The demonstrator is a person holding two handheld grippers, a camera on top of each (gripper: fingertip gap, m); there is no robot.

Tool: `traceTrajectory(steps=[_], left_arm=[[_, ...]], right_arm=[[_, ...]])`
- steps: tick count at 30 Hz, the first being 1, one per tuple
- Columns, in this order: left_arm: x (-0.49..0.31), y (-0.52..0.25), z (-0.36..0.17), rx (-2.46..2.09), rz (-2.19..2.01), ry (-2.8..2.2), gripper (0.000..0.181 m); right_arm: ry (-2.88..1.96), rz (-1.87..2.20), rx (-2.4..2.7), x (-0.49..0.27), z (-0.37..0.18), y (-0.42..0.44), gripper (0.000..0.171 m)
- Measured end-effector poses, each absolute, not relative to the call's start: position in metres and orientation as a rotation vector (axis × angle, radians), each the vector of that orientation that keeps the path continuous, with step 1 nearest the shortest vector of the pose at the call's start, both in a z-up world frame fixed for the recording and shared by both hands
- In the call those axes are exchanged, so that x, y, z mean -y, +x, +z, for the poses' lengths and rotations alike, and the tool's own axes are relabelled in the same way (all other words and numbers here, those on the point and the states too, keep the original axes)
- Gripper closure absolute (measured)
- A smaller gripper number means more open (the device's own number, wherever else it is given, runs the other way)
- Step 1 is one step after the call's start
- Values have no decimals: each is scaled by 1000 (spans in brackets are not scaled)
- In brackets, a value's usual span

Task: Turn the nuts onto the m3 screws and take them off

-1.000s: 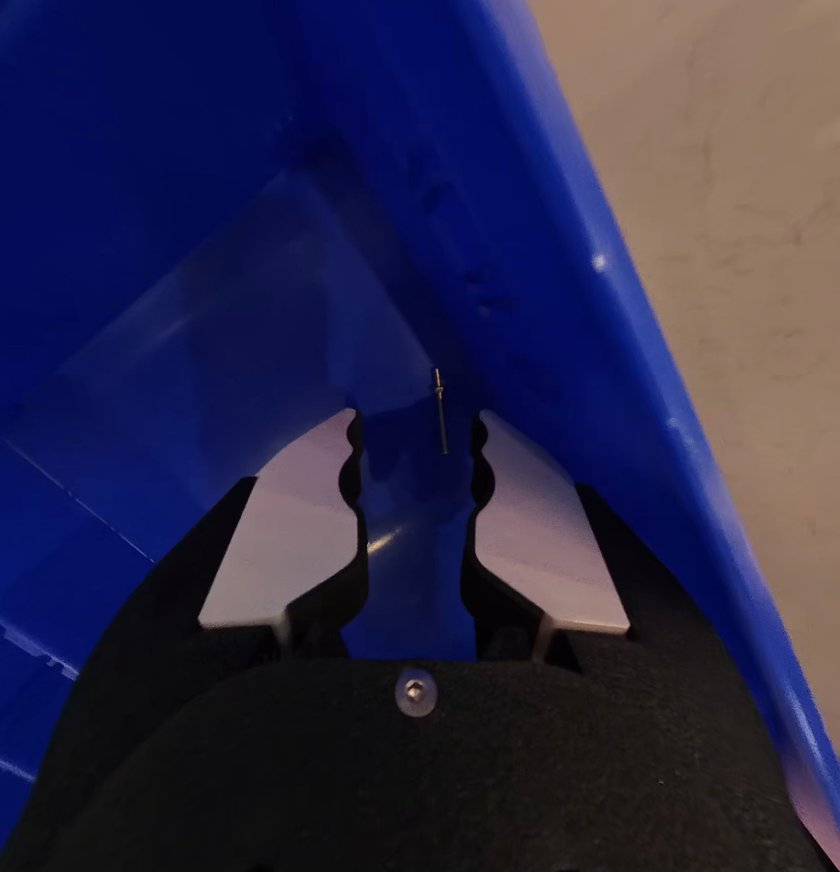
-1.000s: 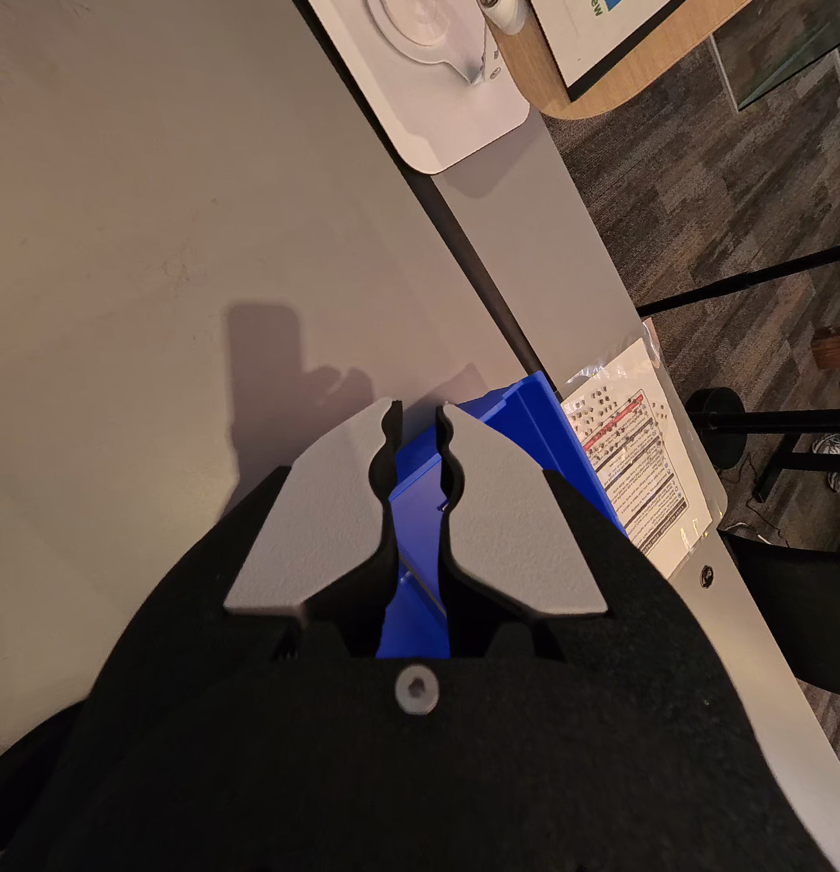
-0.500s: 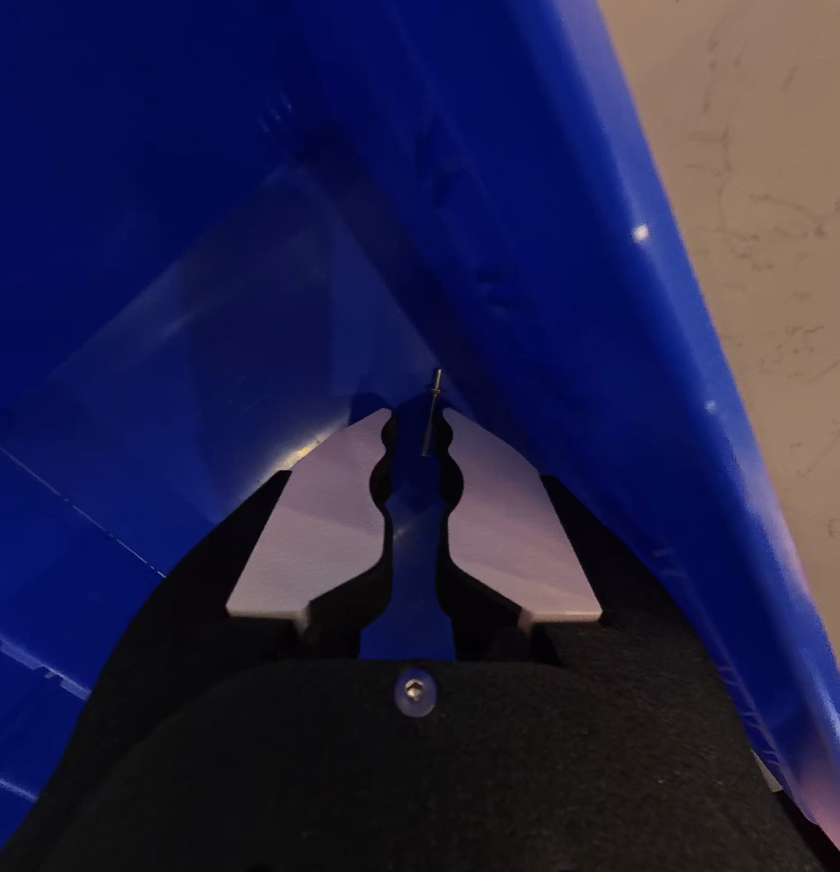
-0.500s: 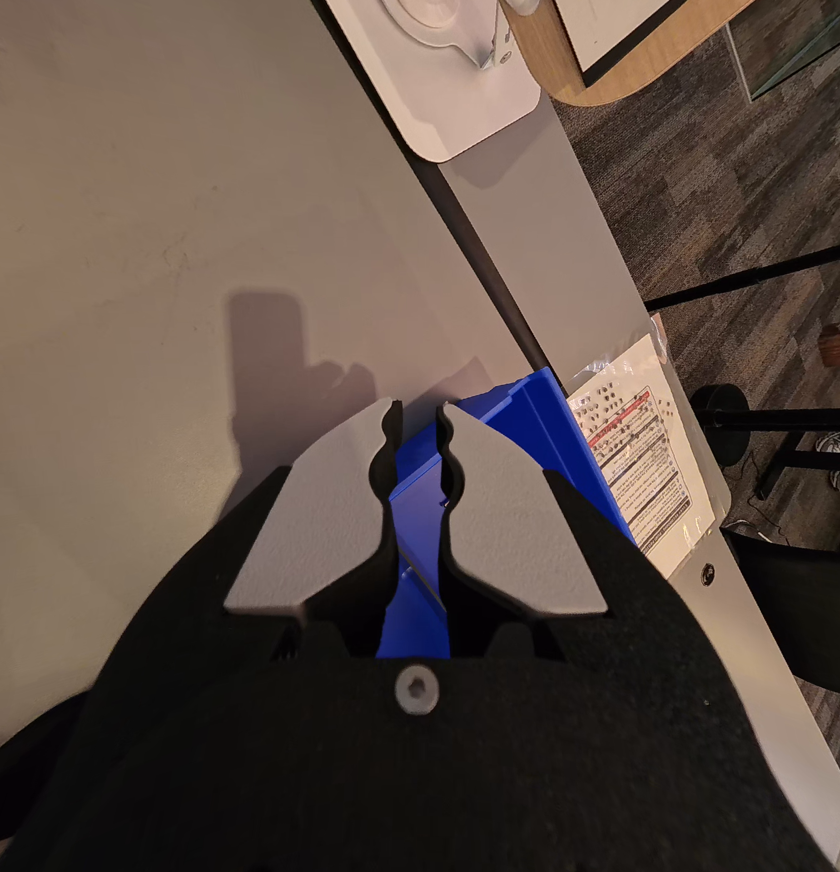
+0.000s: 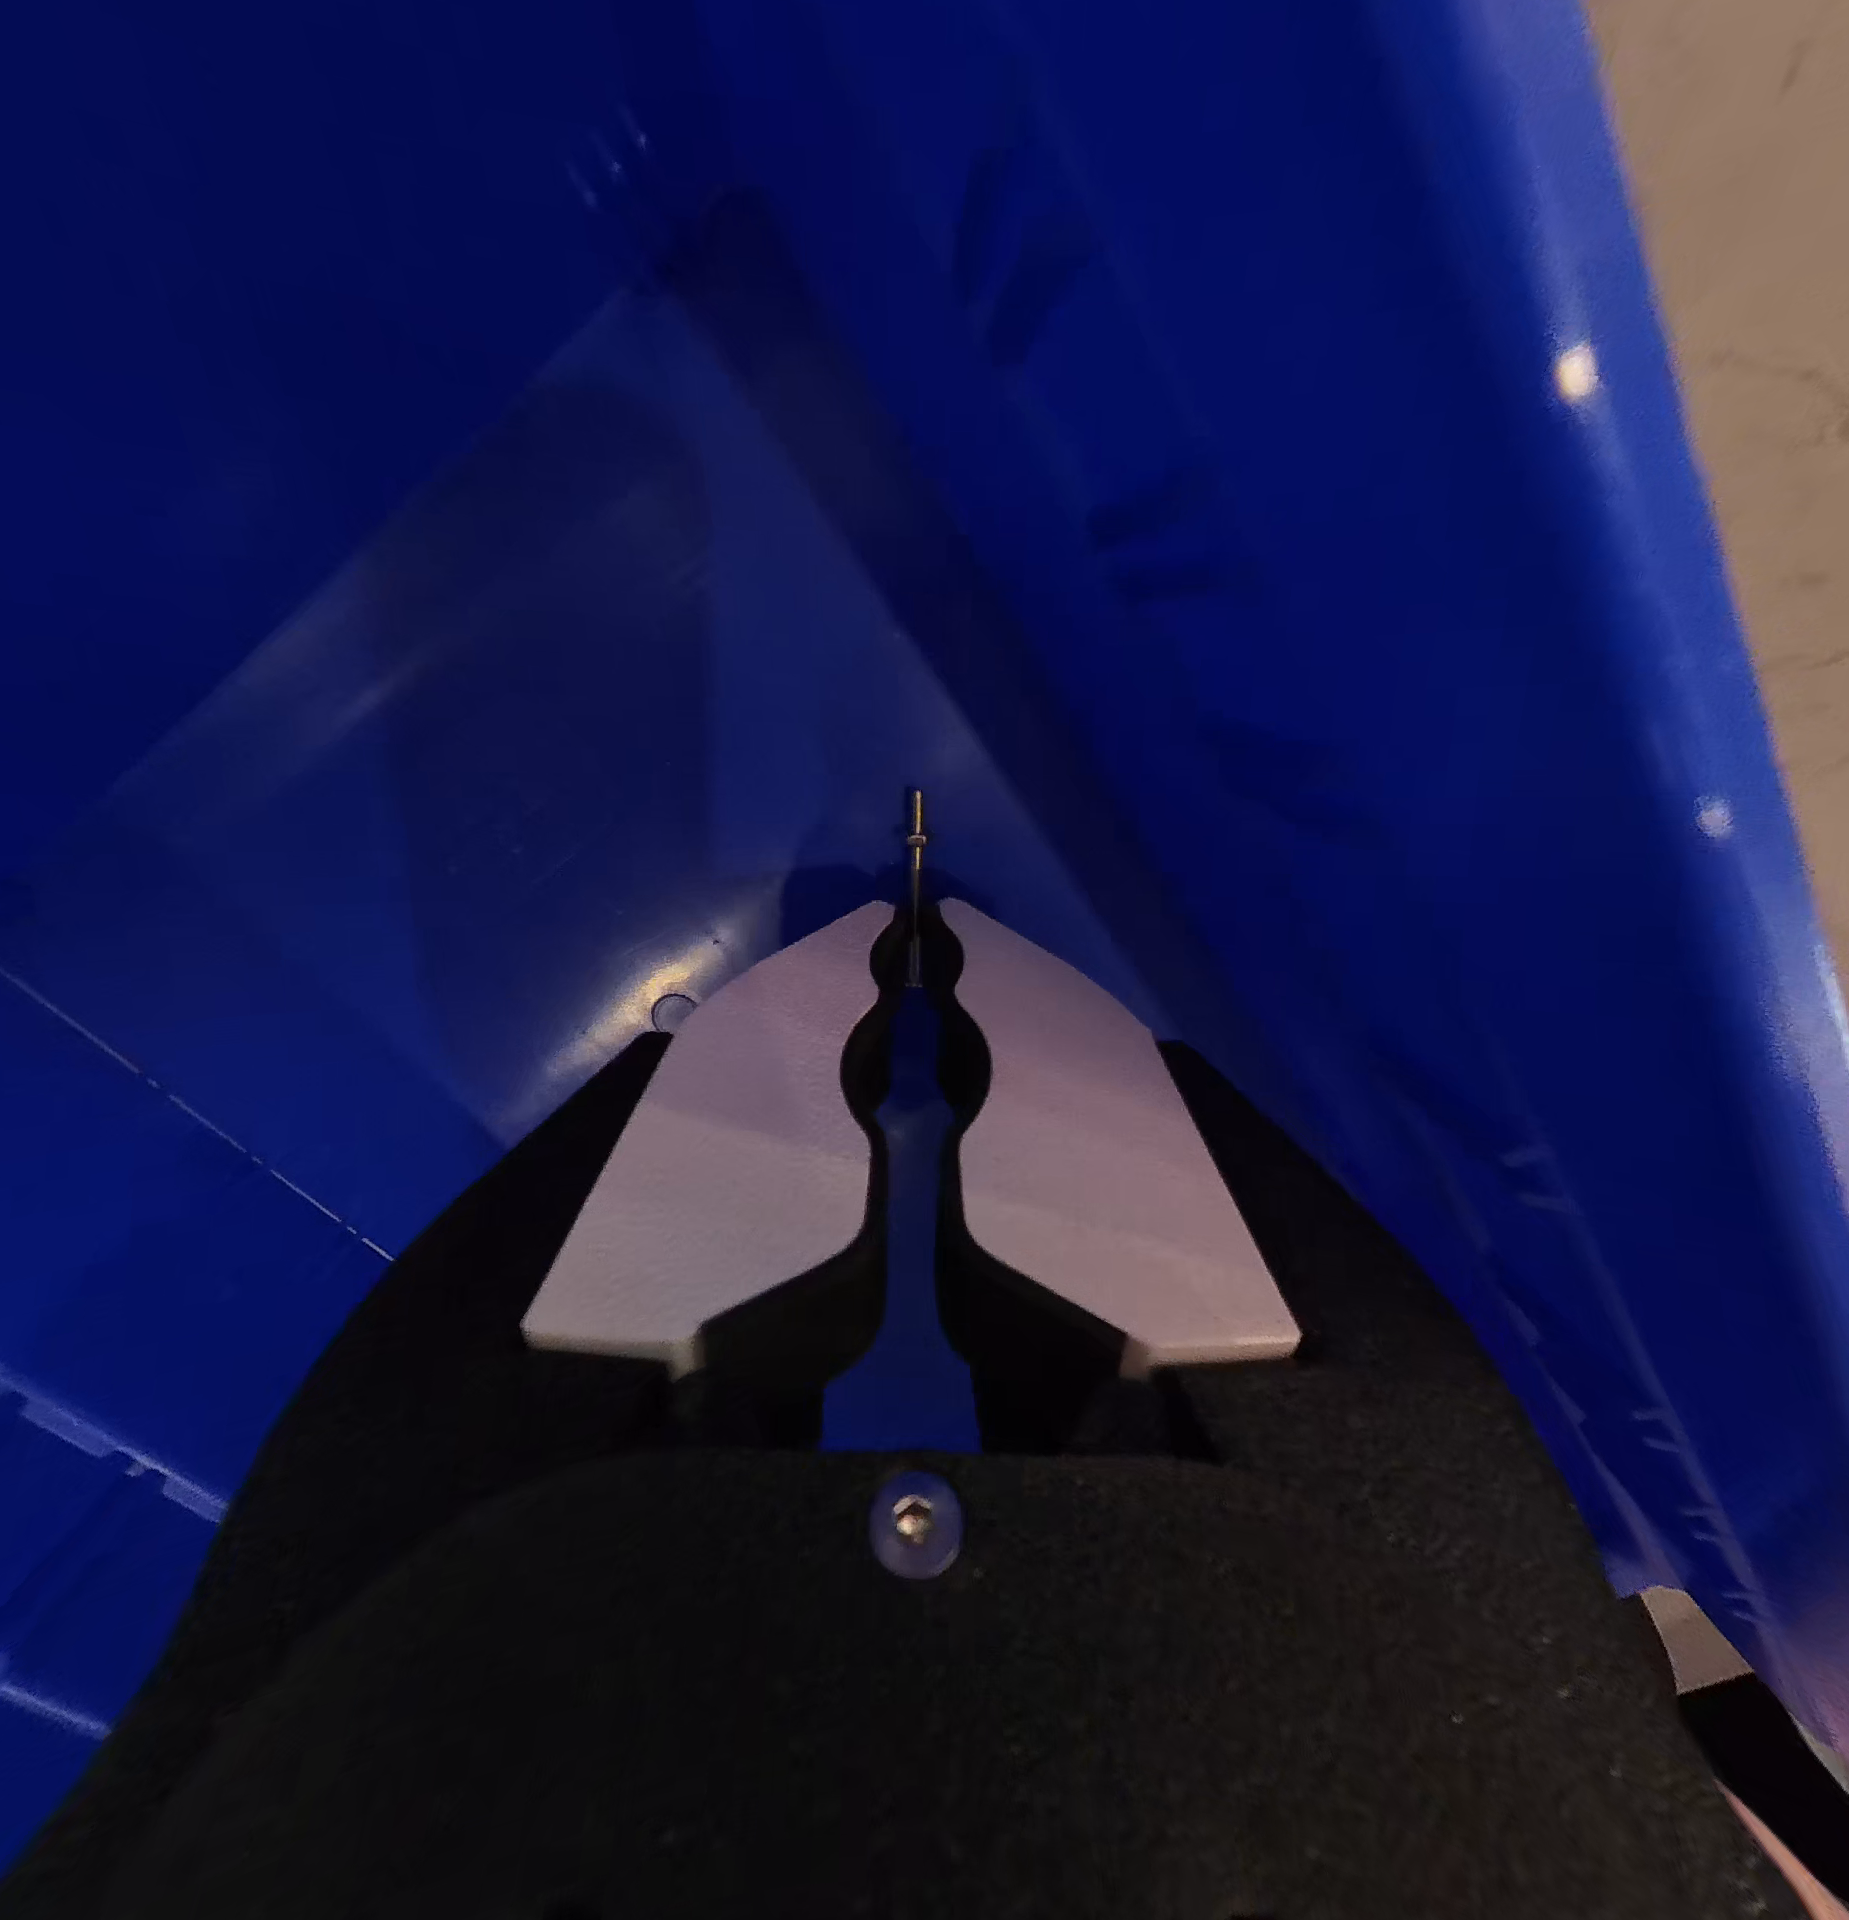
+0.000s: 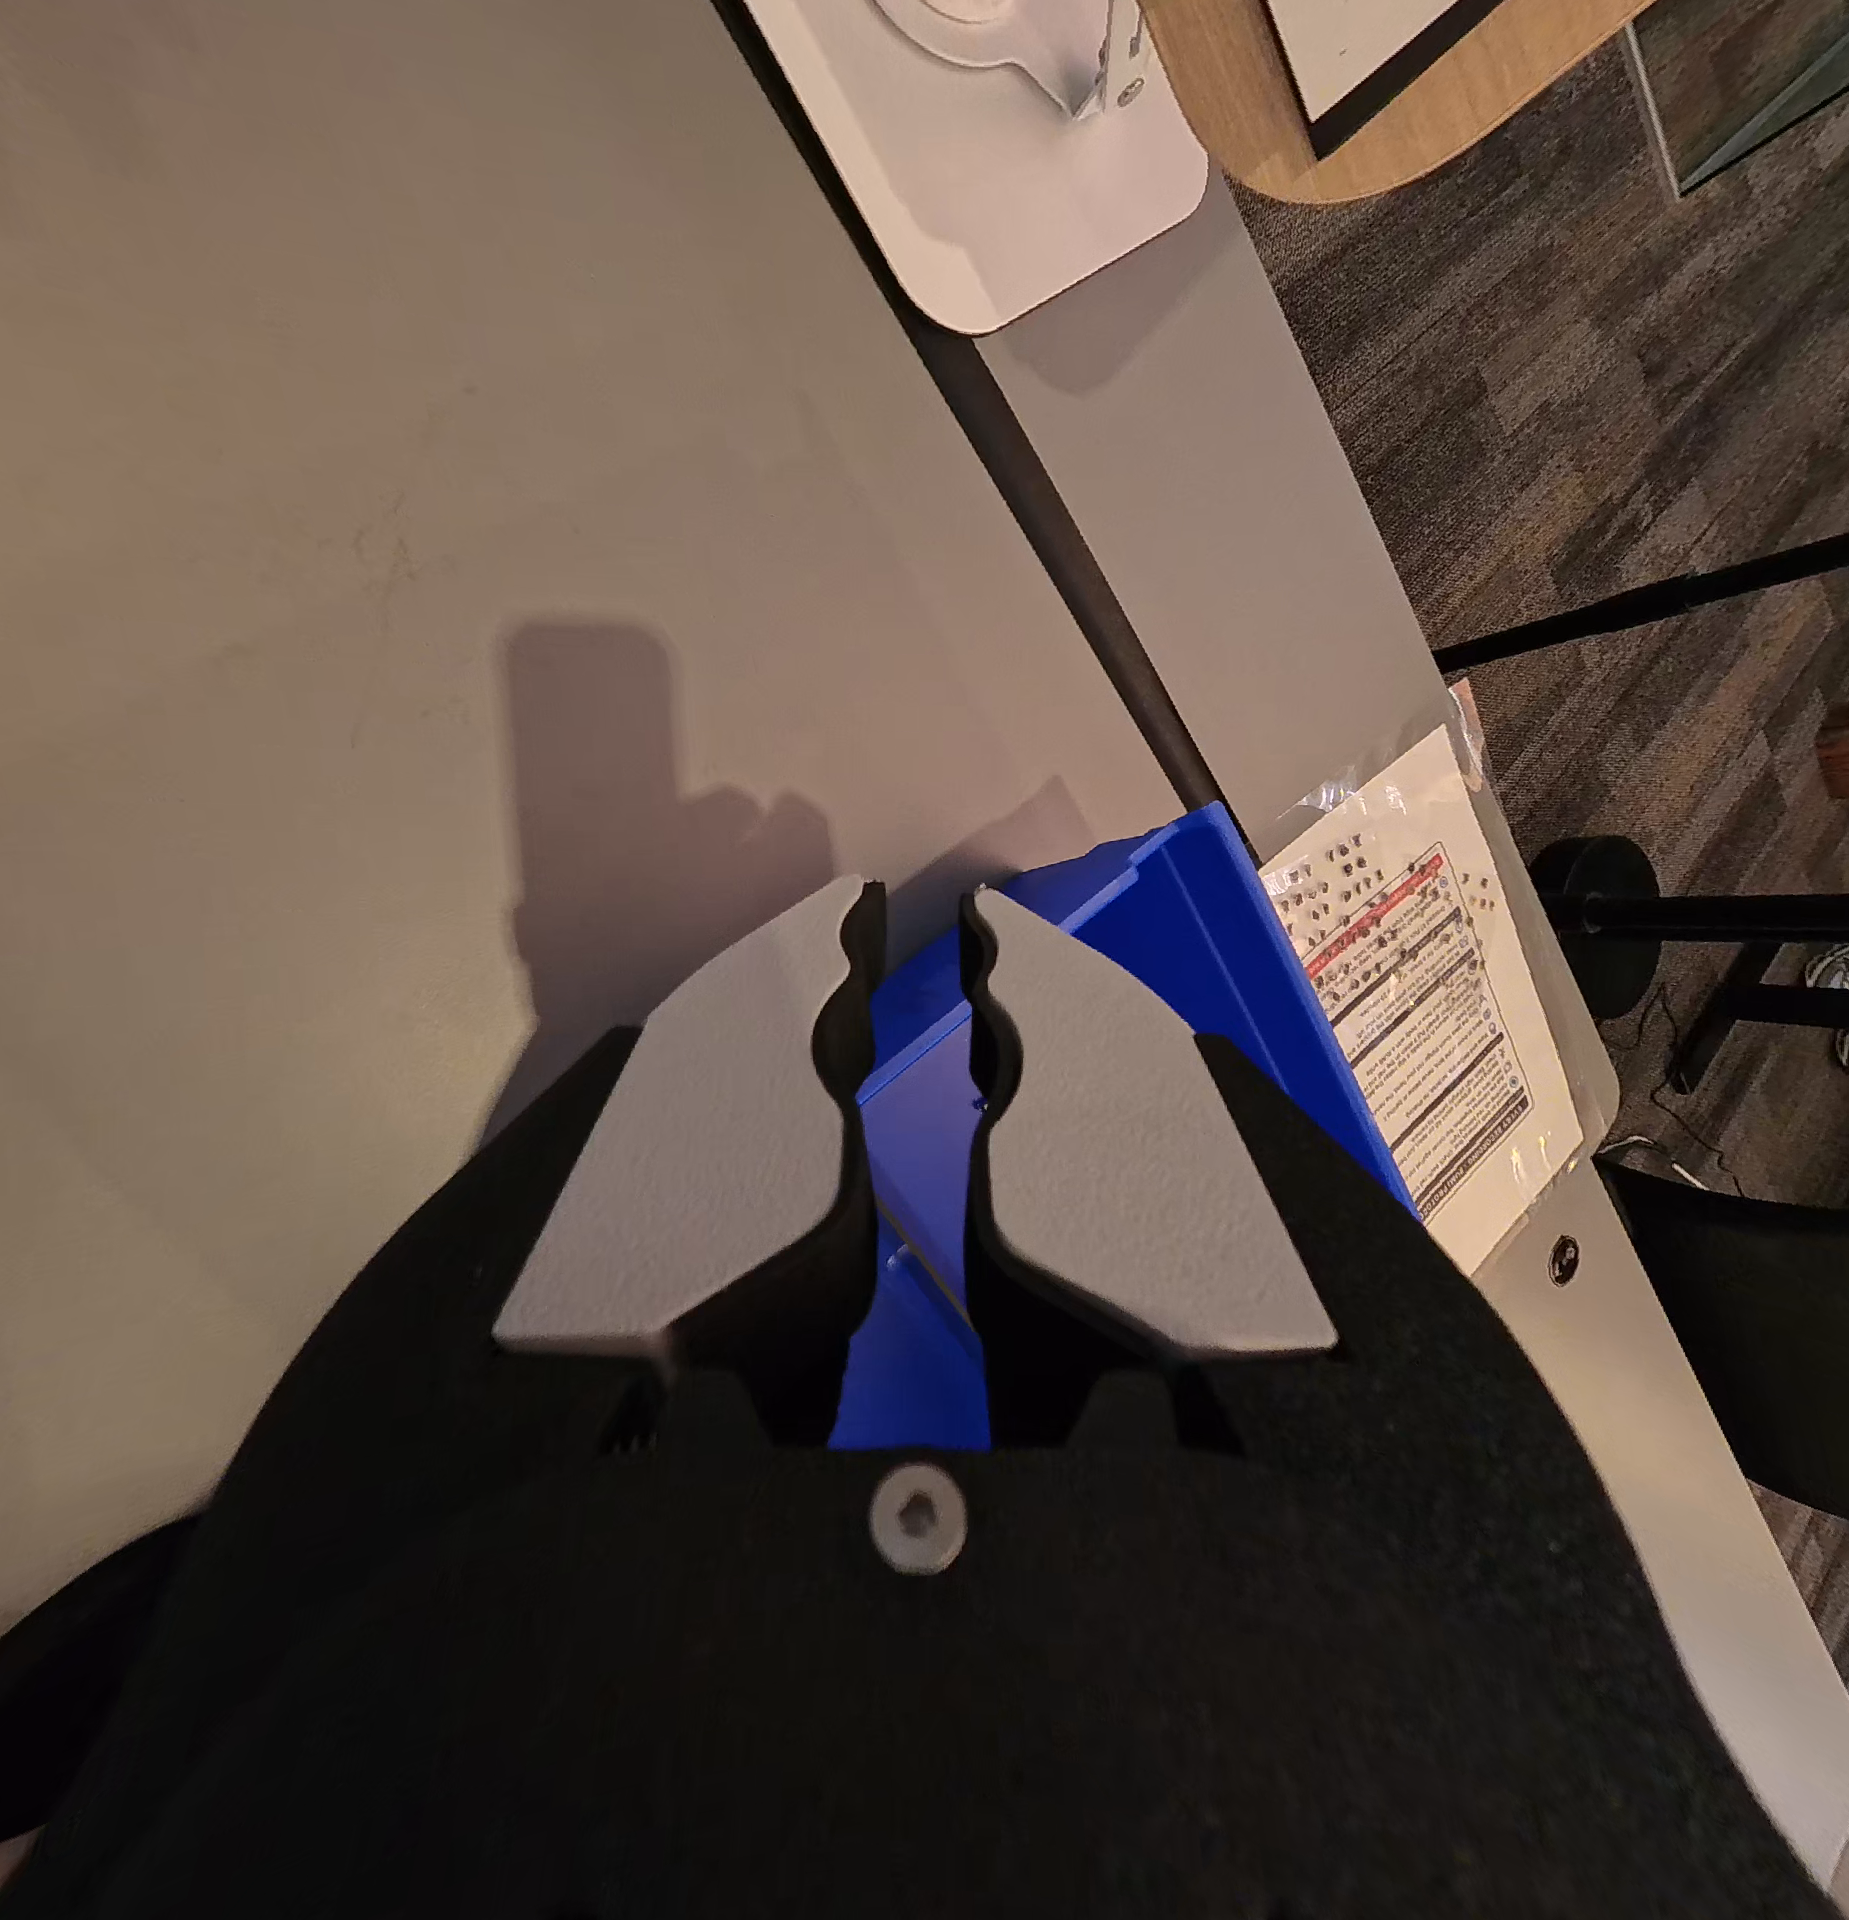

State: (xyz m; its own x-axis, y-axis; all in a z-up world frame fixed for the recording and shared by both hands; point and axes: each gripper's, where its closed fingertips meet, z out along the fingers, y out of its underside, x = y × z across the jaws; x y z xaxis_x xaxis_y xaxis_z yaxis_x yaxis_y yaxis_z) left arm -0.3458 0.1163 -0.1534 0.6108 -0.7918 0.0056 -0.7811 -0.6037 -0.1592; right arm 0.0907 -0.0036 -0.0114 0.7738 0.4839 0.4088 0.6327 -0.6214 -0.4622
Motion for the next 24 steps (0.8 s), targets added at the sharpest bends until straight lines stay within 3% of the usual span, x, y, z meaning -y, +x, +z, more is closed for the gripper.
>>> traceTrajectory(steps=[6, 13, 19, 24], left_arm=[[-123, -356, -152, -1302, -37, -2690, 179], [-139, -342, -122, -1092, -299, -2582, 178], [-156, -326, -63, -897, -468, -2326, 179], [-129, -267, 7, -944, -766, -1976, 179]], right_arm=[[-2368, -331, 826, 4, -12, 93, 158], [-2356, -317, 821, 4, -8, 93, 158], [-2315, -299, 822, 3, -1, 86, 158], [-2246, -207, 825, -2, 7, 69, 159]])
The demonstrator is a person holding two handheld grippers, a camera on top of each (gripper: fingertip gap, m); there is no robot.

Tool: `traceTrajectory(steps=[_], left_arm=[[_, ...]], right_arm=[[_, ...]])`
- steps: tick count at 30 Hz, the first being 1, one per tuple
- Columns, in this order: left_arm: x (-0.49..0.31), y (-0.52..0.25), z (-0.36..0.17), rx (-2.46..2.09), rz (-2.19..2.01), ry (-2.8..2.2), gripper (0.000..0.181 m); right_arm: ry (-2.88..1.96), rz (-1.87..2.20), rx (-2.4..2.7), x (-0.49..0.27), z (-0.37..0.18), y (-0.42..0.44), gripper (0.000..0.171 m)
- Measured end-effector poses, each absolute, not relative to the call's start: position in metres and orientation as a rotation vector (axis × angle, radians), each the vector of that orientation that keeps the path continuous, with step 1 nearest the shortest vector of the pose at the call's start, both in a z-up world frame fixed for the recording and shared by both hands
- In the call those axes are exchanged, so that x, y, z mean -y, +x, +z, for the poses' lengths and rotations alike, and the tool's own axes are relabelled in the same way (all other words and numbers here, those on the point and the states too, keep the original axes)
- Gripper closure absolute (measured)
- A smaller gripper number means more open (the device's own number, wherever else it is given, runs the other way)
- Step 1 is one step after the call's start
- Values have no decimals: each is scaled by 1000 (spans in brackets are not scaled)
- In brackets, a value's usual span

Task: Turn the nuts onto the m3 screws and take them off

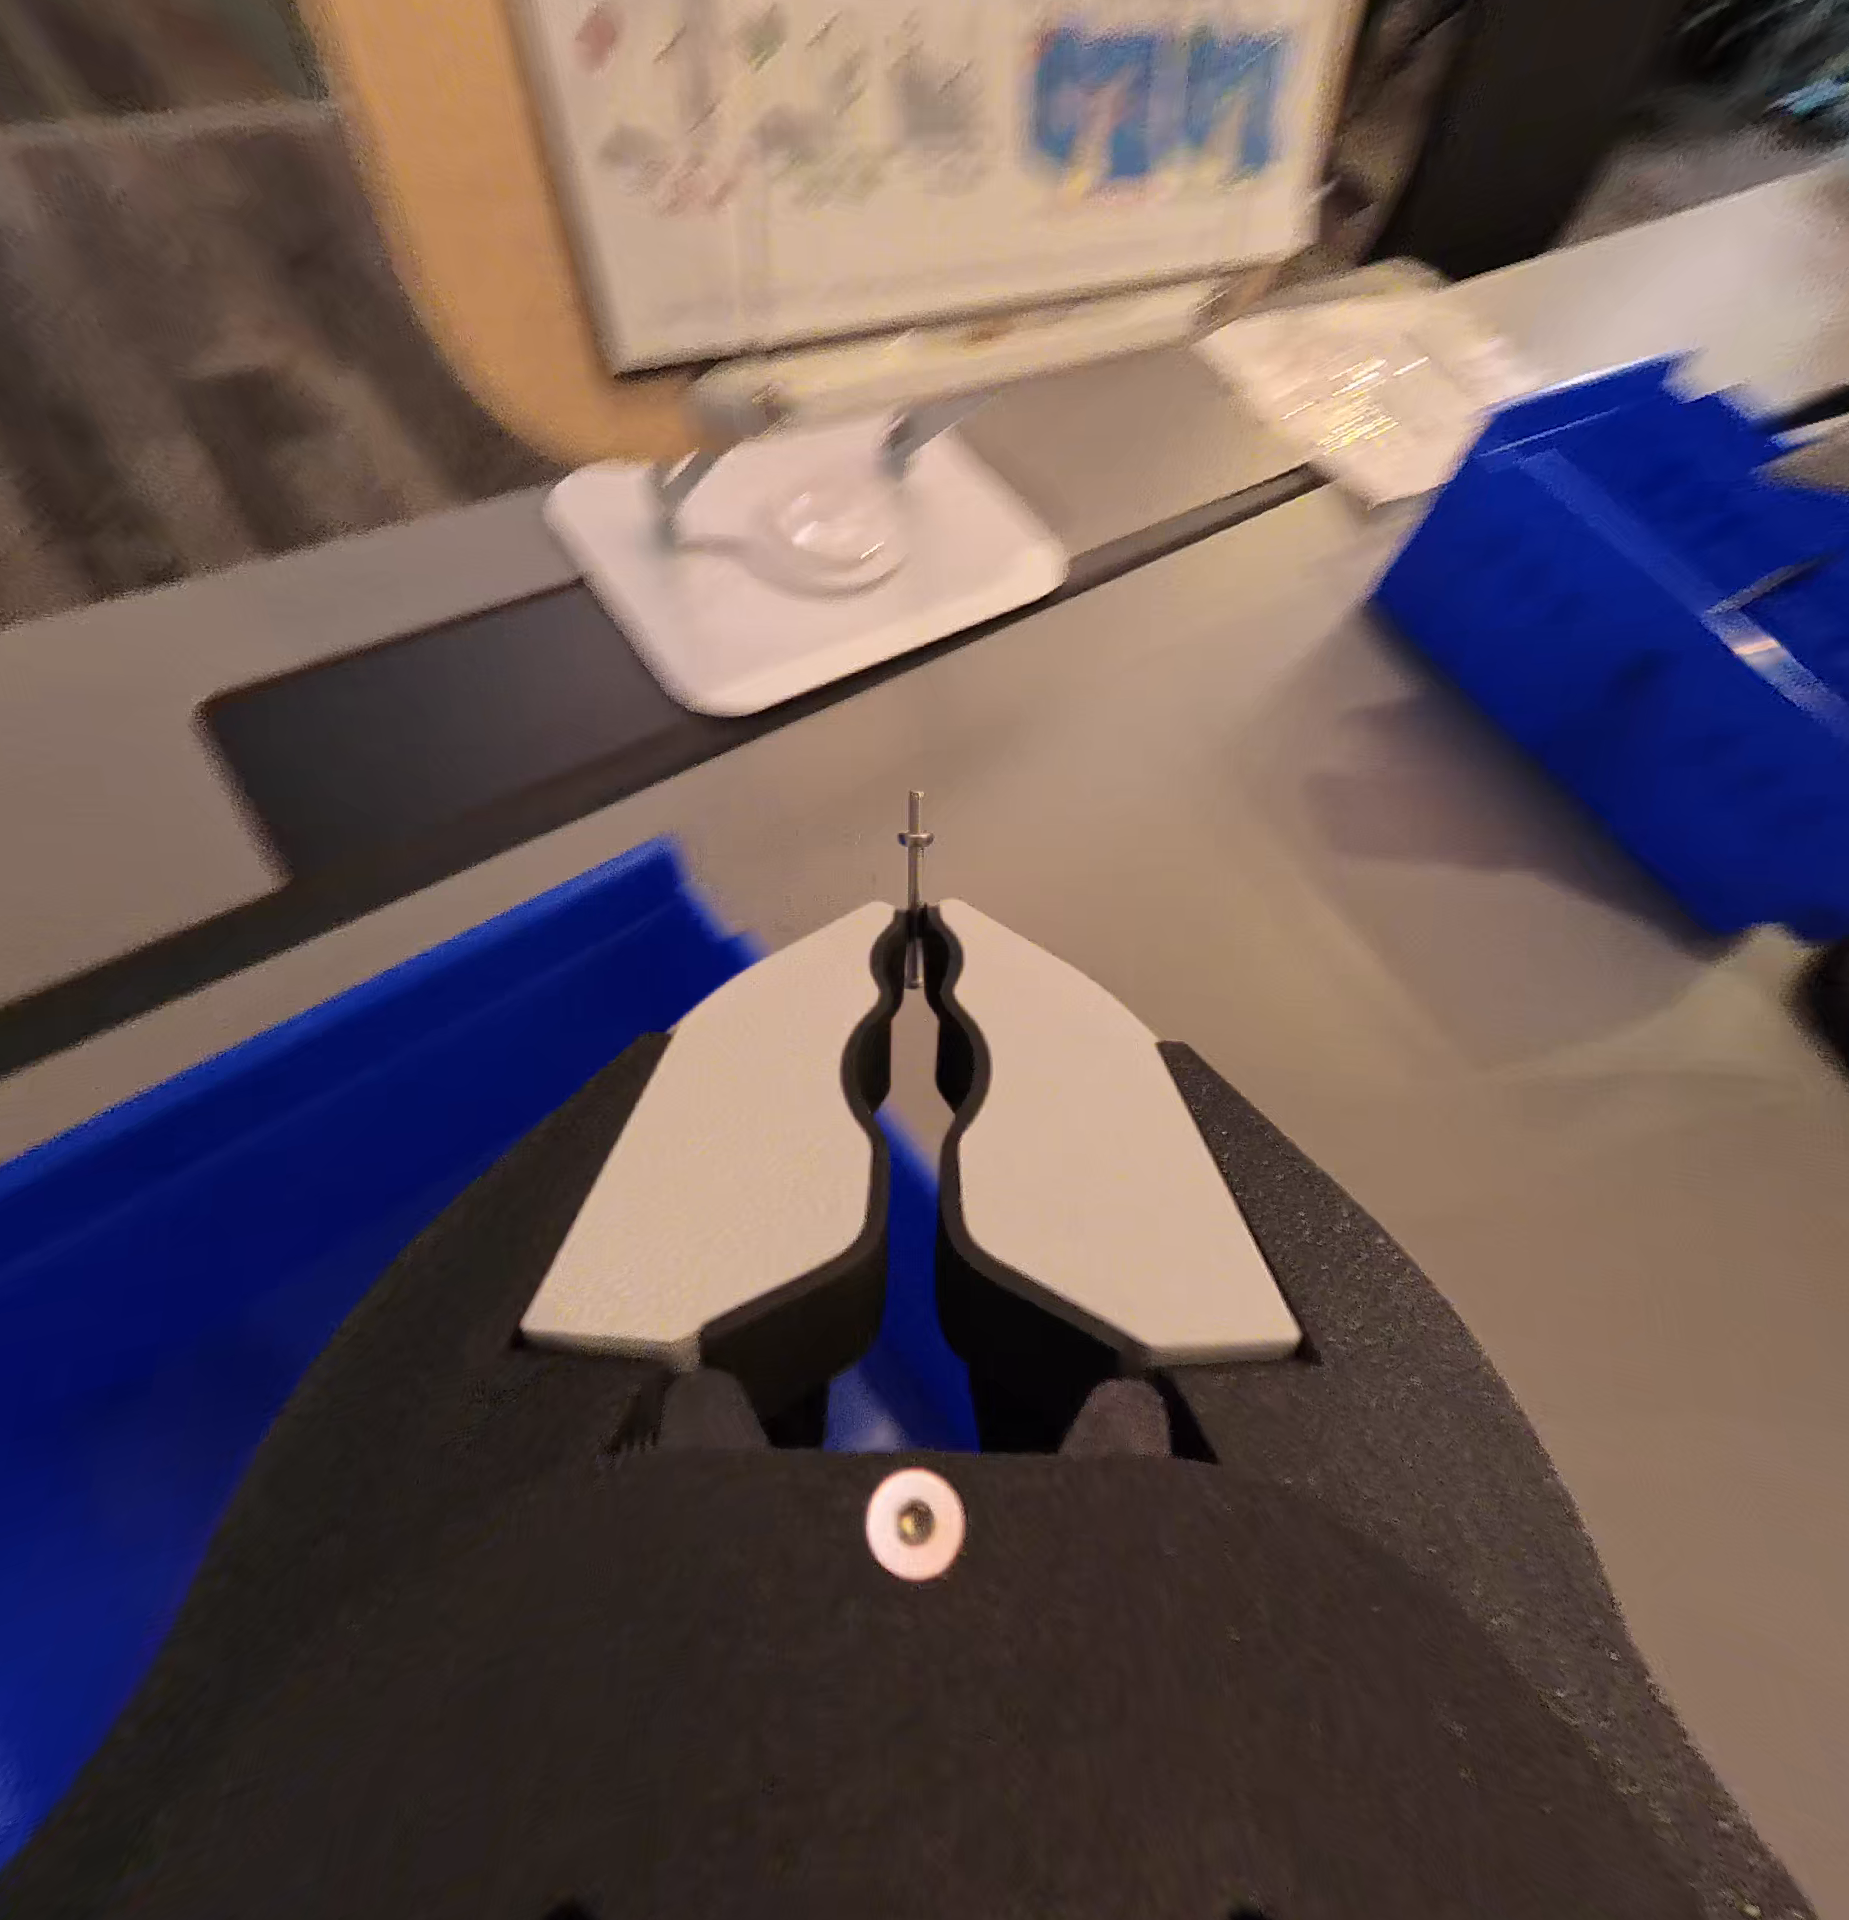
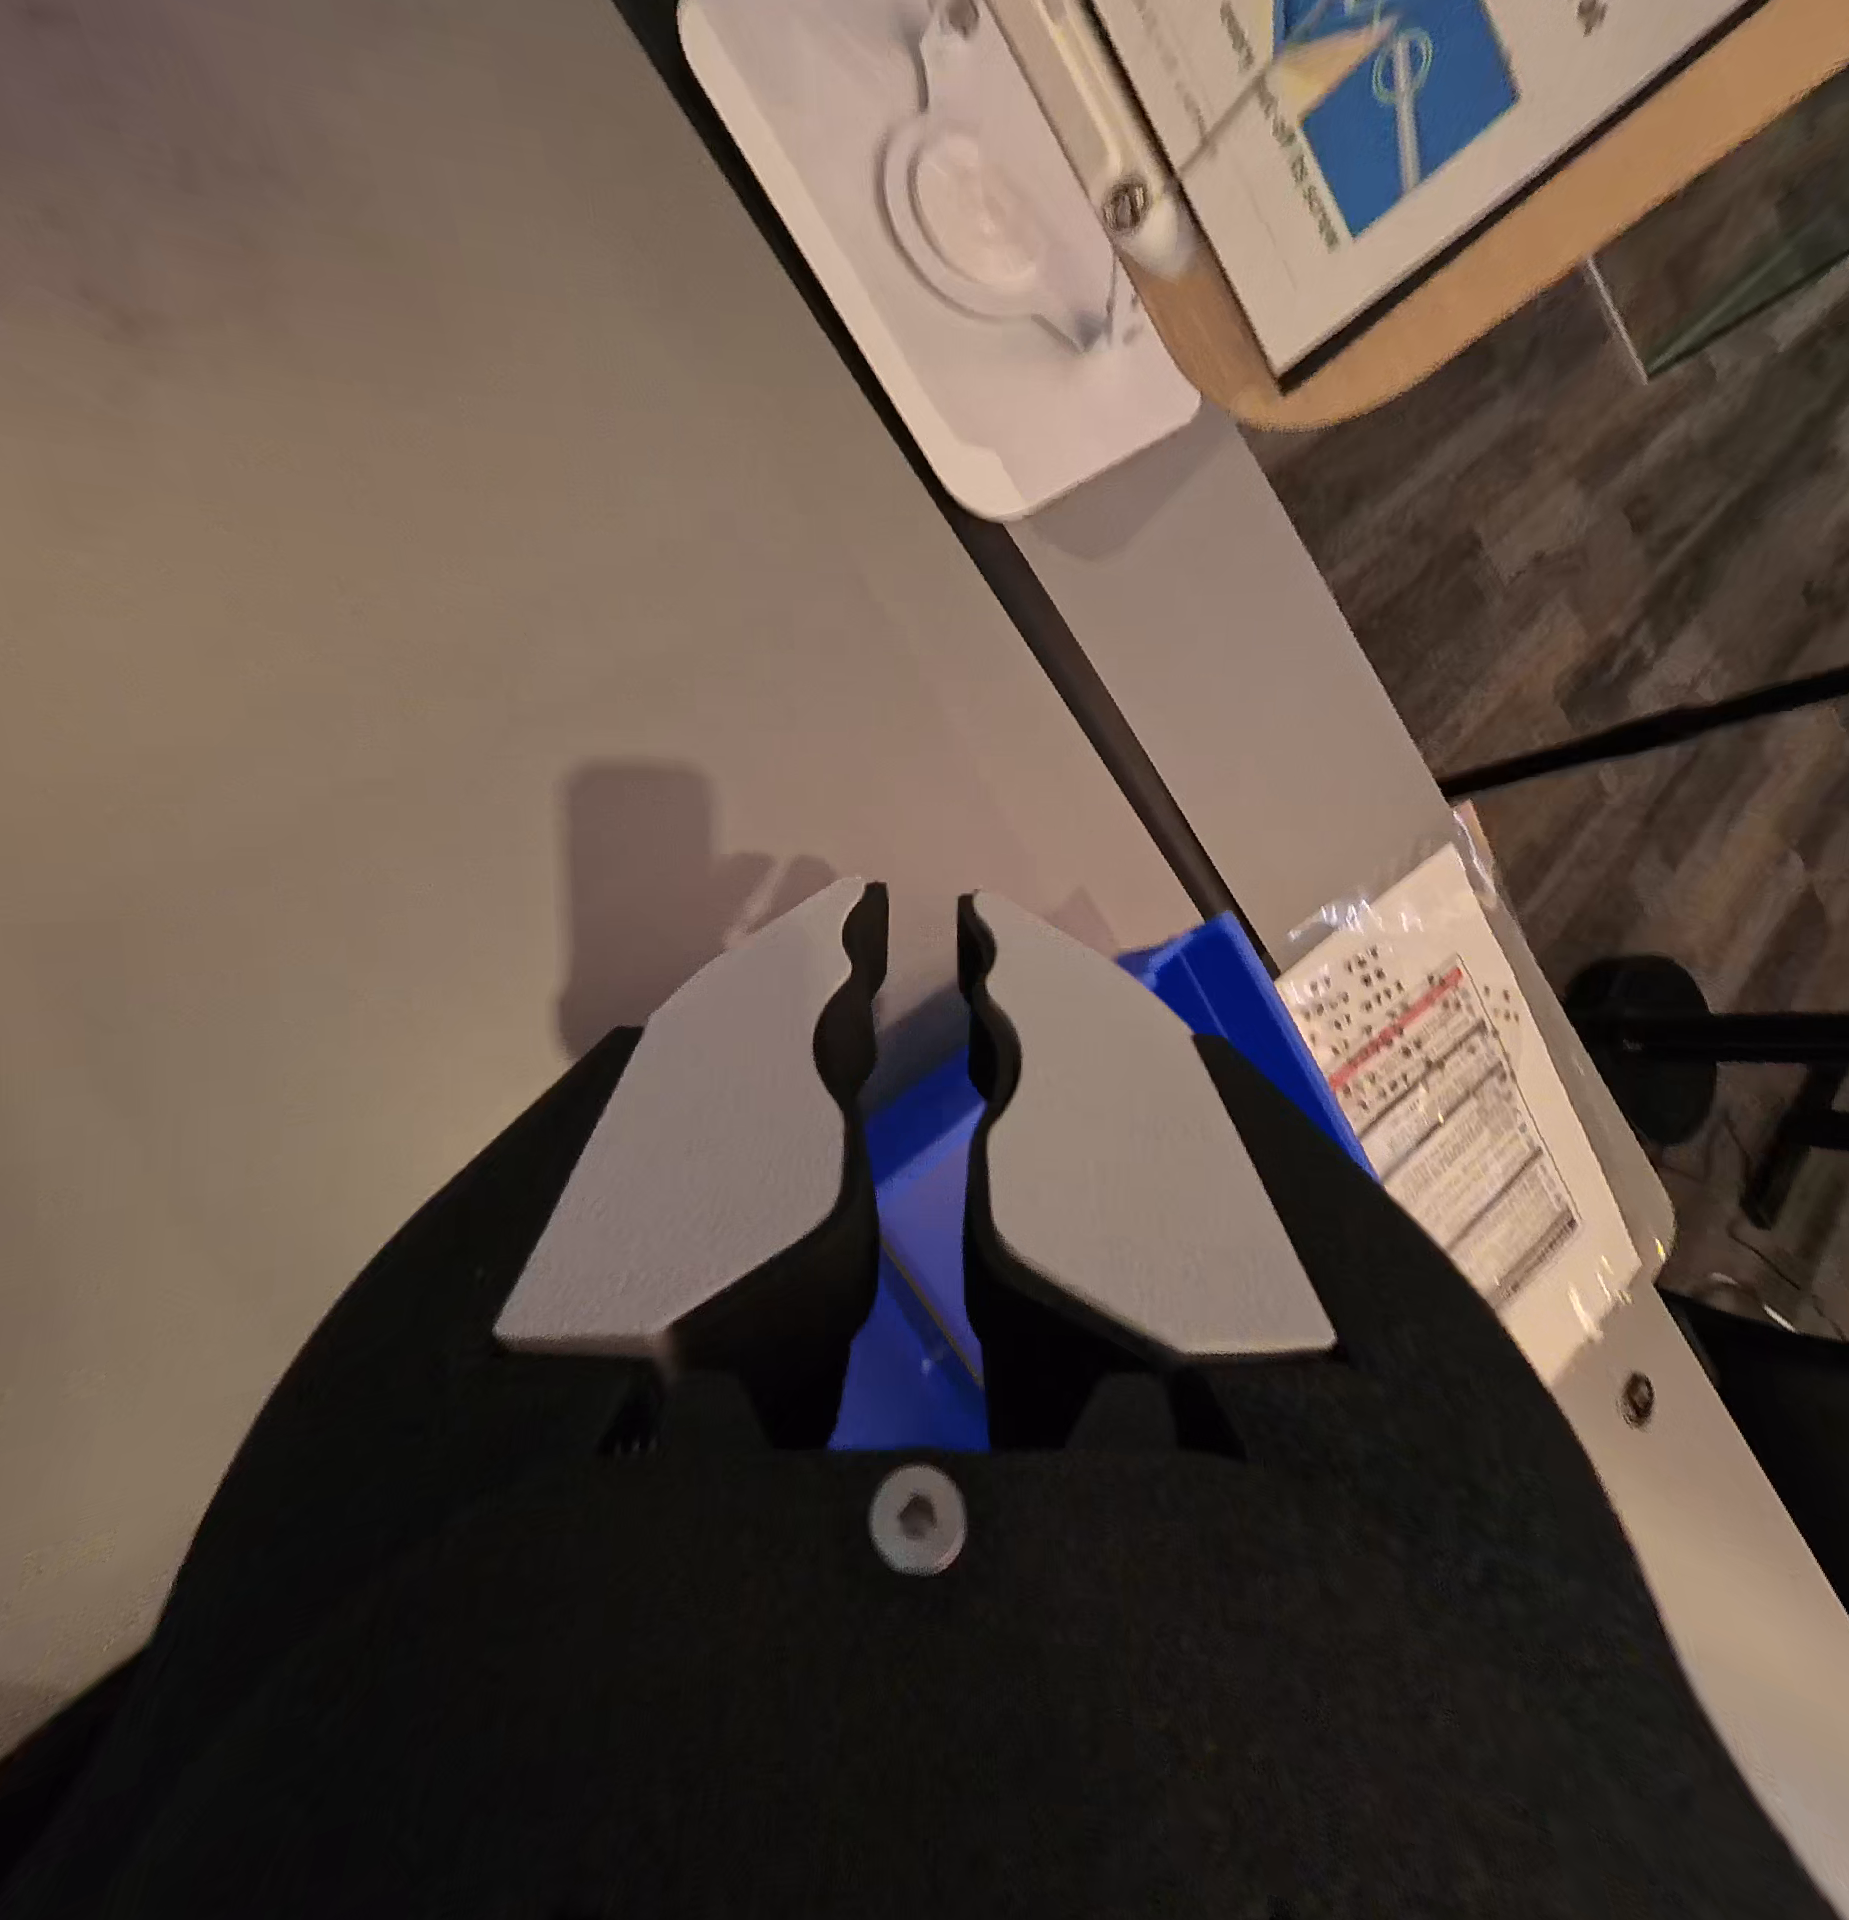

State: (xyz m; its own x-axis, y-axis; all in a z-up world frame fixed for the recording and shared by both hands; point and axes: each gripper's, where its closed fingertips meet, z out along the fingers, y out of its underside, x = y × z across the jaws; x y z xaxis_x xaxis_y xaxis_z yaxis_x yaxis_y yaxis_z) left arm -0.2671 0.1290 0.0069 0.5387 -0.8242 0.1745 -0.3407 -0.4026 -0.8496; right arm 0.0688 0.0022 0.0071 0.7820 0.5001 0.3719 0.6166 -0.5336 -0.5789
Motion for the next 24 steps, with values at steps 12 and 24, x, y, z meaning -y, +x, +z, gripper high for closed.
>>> traceTrajectory(steps=[12, 24], left_arm=[[18, -152, 89, -1235, -1442, -1437, 179], [52, -134, 90, -1315, -1497, -1392, 179]], right_arm=[[-1478, 820, 910, 32, 102, -97, 159], [-1328, 1204, 794, 42, 111, -134, 159]])
